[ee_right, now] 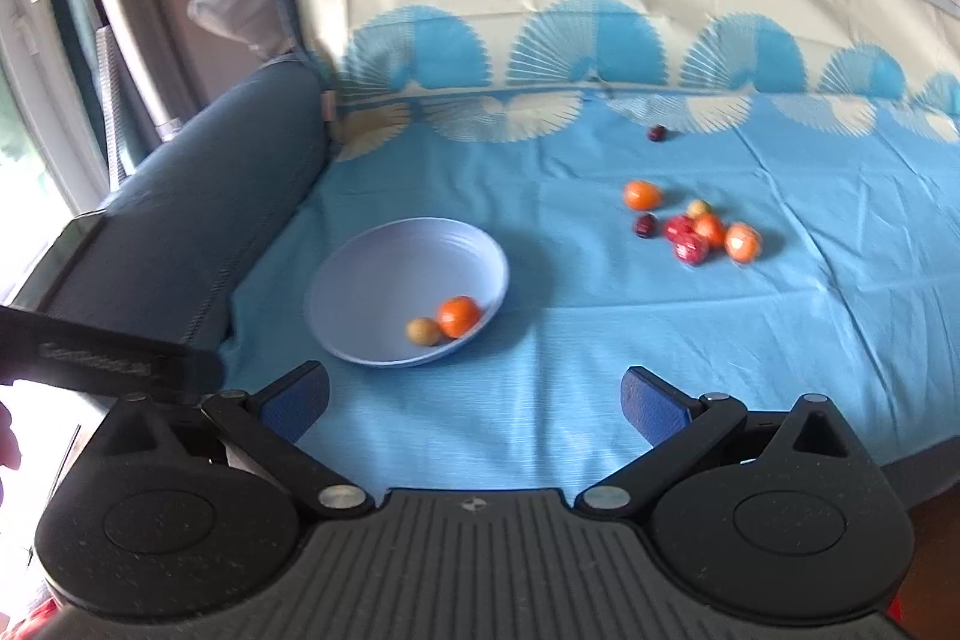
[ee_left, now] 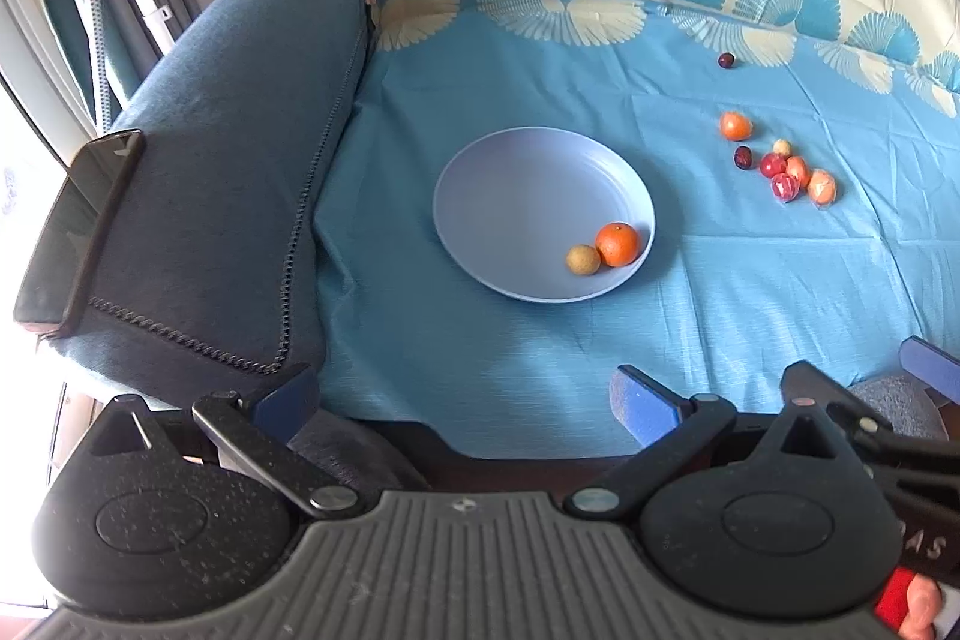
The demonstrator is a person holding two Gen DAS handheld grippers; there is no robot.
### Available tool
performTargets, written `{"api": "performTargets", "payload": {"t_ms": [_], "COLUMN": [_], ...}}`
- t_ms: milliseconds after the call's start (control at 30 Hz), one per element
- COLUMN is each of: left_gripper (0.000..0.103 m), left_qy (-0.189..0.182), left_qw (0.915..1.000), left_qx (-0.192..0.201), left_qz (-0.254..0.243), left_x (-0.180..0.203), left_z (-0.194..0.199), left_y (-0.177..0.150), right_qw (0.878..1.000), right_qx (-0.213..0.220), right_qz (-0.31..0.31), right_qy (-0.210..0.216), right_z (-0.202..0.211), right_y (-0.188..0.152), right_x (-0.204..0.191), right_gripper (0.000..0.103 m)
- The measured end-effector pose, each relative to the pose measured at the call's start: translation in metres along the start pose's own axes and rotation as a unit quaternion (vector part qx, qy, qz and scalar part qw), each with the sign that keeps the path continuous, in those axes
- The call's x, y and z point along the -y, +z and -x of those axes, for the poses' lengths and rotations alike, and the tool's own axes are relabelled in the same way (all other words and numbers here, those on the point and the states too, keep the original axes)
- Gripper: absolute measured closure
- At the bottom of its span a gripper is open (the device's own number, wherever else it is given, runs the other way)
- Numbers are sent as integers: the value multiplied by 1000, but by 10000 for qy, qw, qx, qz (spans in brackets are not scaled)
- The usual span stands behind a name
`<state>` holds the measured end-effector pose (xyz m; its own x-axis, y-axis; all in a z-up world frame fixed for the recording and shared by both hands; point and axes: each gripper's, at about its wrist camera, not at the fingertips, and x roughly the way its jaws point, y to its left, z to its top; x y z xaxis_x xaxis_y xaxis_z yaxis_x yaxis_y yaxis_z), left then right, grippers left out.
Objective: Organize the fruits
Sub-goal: 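Withdraw both tools from the plate toward the fruit cluster, then grasp the wrapped orange with the right tool while the left tool grasps a red wrapped plum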
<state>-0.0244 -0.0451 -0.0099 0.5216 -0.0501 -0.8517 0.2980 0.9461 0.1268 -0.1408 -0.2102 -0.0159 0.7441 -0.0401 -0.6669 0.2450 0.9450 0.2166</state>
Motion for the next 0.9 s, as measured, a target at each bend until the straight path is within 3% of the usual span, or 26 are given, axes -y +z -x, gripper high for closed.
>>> {"api": "performTargets", "payload": {"t_ms": [133, 300, 567, 800, 900], "left_gripper": [0, 0, 0, 0, 0], "left_qy": [-36, -144, -40, 109, 51], "left_qw": [9999, 9995, 9987, 9971, 9972], "left_qx": [-47, -150, -371, -618, -599], "left_qz": [-102, -231, -356, -428, -446], "left_x": [18, 51, 96, 127, 144], "left_z": [-14, -37, -85, -133, -150], "left_y": [16, 43, 76, 98, 106], "right_qw": [9989, 9909, 9716, 9757, 9798], "right_qx": [18, 273, 48, -166, 67], "right_qz": [-297, -623, -748, -287, -114], "right_qy": [-368, -1164, -2242, -2167, -1995], "right_z": [-18, -52, -167, -258, -268], "right_y": [2, 11, 32, 44, 51], "right_x": [28, 81, 187, 227, 228], "right_gripper": [1, 1, 1, 1, 7]}}
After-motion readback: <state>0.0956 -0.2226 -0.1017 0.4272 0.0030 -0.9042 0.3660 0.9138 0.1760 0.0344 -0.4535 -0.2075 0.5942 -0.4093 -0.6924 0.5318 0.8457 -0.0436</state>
